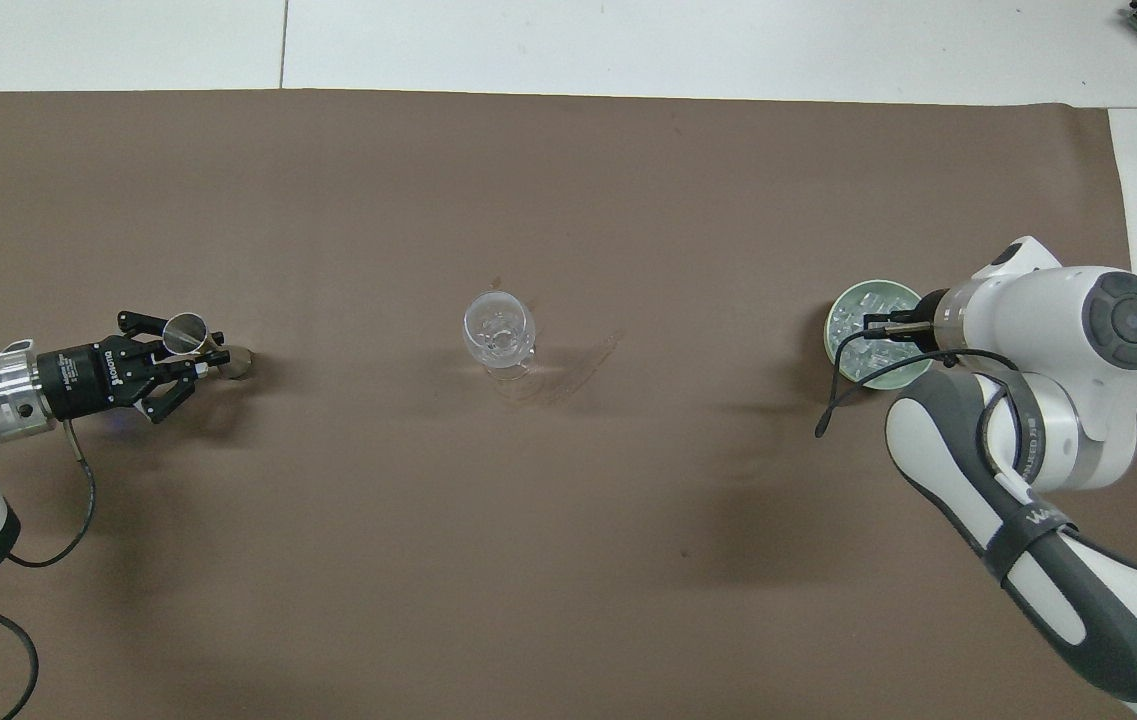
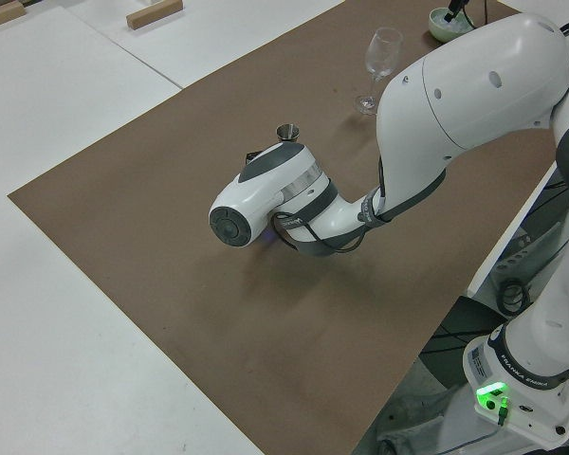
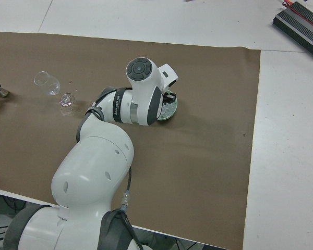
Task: Pour wine and add ice with both arms
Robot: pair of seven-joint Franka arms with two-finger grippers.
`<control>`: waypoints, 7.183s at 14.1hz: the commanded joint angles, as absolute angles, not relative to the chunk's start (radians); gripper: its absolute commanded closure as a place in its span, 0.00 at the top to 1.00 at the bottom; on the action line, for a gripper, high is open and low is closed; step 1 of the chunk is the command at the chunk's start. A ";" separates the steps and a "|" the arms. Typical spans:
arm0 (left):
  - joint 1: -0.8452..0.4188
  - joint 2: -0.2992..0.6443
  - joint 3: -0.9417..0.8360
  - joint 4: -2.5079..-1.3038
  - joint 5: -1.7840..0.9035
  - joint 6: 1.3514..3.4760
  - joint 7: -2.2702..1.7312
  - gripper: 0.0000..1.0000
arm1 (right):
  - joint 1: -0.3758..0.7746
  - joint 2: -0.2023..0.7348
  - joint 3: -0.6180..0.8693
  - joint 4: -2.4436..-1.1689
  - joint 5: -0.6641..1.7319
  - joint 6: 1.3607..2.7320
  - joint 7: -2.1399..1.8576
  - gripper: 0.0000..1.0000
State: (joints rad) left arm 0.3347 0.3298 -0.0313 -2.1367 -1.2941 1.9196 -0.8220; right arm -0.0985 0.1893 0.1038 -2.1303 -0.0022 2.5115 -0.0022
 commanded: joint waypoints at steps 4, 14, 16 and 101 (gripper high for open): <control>0.331 0.319 -0.029 -2.163 -1.315 1.954 -0.801 0.53 | -0.109 0.179 0.110 -2.131 -0.008 2.503 -0.011 0.00; 0.341 0.322 -0.028 -2.154 -1.244 1.956 -0.801 1.00 | -0.114 0.109 0.110 -1.944 0.002 2.263 0.001 0.00; 0.348 0.318 -0.026 -2.142 -1.168 1.957 -0.799 1.00 | -0.107 0.109 0.115 -1.869 0.006 2.203 0.040 0.00; 0.081 -0.149 -0.094 -1.641 -0.015 1.456 0.005 1.00 | 0.001 0.012 0.275 -1.649 -0.129 1.767 0.312 1.00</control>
State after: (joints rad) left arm 0.0830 -0.1324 -0.0974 -1.6355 -0.0306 1.4655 0.0003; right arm 0.0102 0.0253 0.3097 -1.6210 -0.1273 1.7889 0.3839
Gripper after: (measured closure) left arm 0.000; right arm 0.000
